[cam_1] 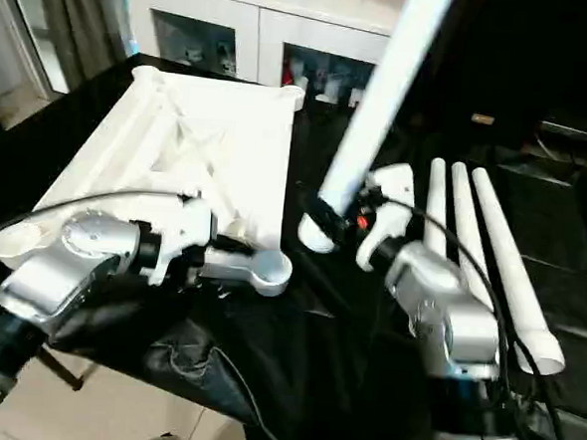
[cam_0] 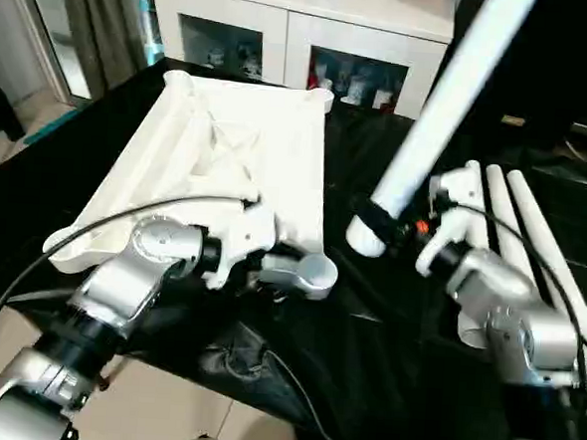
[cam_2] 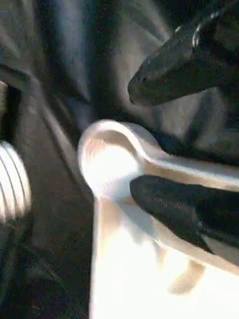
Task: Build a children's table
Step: Pick table leg, then insert table leg to table base
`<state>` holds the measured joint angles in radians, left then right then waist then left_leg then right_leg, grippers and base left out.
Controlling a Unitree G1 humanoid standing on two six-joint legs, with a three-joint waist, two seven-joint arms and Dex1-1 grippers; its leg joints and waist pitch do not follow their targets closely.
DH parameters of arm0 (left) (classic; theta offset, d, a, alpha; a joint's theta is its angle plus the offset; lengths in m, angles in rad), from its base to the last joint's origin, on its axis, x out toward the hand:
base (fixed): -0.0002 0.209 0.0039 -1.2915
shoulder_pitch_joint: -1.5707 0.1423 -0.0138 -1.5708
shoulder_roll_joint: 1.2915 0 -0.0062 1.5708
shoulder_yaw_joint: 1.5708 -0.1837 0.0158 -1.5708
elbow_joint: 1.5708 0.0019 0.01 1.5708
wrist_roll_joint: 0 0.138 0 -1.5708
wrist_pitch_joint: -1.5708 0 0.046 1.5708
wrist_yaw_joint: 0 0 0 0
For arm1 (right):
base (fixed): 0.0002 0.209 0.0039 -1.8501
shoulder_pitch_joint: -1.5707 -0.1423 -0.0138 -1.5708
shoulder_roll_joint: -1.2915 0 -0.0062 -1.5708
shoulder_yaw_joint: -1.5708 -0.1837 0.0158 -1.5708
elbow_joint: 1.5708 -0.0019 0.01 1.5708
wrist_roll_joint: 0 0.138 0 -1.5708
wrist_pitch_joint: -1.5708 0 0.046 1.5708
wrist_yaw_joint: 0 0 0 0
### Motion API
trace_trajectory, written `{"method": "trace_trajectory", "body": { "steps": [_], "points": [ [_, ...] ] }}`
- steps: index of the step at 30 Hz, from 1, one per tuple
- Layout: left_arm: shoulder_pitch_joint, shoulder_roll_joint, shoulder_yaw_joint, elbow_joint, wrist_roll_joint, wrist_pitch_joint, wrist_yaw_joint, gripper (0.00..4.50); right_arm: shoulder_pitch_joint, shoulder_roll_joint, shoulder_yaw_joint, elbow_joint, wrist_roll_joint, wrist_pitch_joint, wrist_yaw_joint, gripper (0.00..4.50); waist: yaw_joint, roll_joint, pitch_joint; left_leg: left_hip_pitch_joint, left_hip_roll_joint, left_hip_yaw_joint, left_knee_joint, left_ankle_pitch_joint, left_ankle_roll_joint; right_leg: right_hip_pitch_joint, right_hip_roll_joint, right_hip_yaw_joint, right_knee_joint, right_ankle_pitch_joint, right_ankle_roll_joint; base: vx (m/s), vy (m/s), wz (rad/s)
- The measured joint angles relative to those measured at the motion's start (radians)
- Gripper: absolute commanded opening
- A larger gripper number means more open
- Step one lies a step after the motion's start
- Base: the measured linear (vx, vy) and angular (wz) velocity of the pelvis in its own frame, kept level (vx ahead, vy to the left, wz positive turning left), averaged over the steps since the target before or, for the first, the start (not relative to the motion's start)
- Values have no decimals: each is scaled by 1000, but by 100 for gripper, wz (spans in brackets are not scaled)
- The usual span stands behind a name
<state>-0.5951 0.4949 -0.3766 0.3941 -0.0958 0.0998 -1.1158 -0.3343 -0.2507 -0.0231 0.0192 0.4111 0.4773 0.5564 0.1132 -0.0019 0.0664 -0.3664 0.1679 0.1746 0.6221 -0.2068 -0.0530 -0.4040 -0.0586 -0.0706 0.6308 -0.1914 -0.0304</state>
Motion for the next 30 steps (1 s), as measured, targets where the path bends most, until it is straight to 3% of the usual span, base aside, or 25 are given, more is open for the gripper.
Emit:
{"method": "trace_trajectory", "body": {
  "steps": [3, 6, 10, 17, 27, 30],
  "points": [
    [-7, 18, 6, 27, 5, -11, -20, 229, 23, 1, 12, -19, -13, -7, 0, 192, -2, 11, -2, 0, 0, 0, 0, 0, 0, 0, 0, 0, 0, 0, 0, 0, 0, 0],
    [-9, 21, 6, 71, 14, -36, -27, 207, 33, -11, 11, -37, -13, -7, 1, 192, -2, 14, -2, 0, 0, 0, -1, 0, 0, 0, 0, 0, 0, 0, 0, 0, 0, 0],
    [-21, 15, 7, 137, 17, -59, -41, 175, 37, -31, 11, -54, -13, -7, 21, 192, -2, 14, -2, 1, 0, 0, -1, 0, 0, 0, 0, 0, 0, 0, 0, 0, 0, 0],
    [-116, -3, -4, 336, 88, -168, -47, 101, 28, -46, 16, -54, -15, -7, 41, 192, -2, 14, -2, 0, 0, 0, -1, 0, 0, 0, 0, 0, 0, 1, 0, 0, 0, 0],
    [-184, -26, -43, 485, 167, -253, -80, 24, 26, -61, 21, -57, -15, -7, 58, 192, -4, 16, -1, 0, 0, 0, -1, 0, 0, 0, 0, 0, 0, 1, -1, 0, 0, 0],
    [-191, -40, -39, 495, 166, -250, -94, 7, 27, -64, 21, -59, -14, -7, 58, 192, -12, 16, -1, 0, 0, 0, -1, 0, 0, 0, 0, 0, -1, 1, -1, 0, 0, 0]
  ]
}}
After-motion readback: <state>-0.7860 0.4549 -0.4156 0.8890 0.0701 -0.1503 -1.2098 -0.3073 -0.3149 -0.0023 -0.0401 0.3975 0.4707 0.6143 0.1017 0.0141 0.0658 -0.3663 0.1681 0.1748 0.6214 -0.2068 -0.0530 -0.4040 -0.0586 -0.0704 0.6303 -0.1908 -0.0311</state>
